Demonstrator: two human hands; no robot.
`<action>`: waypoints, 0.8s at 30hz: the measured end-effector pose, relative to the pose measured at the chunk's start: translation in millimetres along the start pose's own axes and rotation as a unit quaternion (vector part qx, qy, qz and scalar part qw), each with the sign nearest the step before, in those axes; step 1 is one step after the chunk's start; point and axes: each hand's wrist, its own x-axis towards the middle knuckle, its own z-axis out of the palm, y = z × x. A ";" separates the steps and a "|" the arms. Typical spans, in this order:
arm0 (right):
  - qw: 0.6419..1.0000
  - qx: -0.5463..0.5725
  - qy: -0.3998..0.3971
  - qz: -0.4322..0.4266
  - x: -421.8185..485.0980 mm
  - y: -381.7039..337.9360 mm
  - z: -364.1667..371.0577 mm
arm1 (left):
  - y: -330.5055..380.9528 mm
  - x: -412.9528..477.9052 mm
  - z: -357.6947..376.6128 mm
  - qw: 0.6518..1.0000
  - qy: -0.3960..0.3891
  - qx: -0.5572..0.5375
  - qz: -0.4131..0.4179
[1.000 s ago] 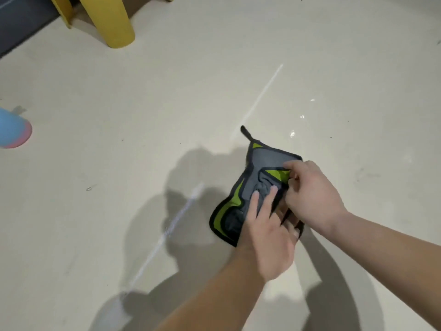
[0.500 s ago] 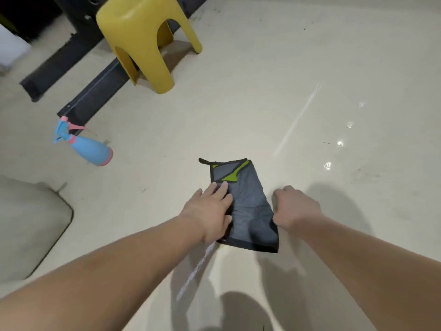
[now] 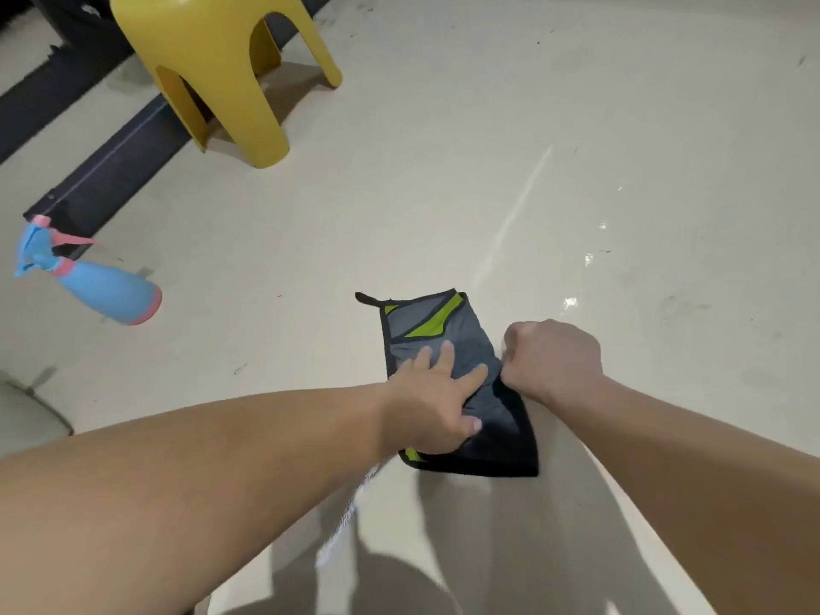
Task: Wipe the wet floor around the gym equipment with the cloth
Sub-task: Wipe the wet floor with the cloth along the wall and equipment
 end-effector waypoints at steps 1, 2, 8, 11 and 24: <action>1.000 -0.010 0.006 0.011 2.2 -3.0 2.1 | -4.1 12.3 10.3 1.000 0.025 -0.002 0.010; 0.999 -0.013 0.016 0.027 3.6 -6.4 3.1 | -6.3 22.1 19.9 0.999 0.051 -0.008 0.016; 0.990 0.062 0.060 0.114 33.8 -51.5 0.0 | -31.3 46.1 71.5 0.981 0.166 0.018 0.103; 0.976 0.158 0.064 0.138 53.5 -98.6 -1.3 | -91.1 52.0 73.0 0.961 0.194 0.088 0.179; 0.991 0.127 0.047 0.003 123.4 -301.4 26.4 | -326.2 -7.6 139.4 0.947 0.304 -0.029 0.102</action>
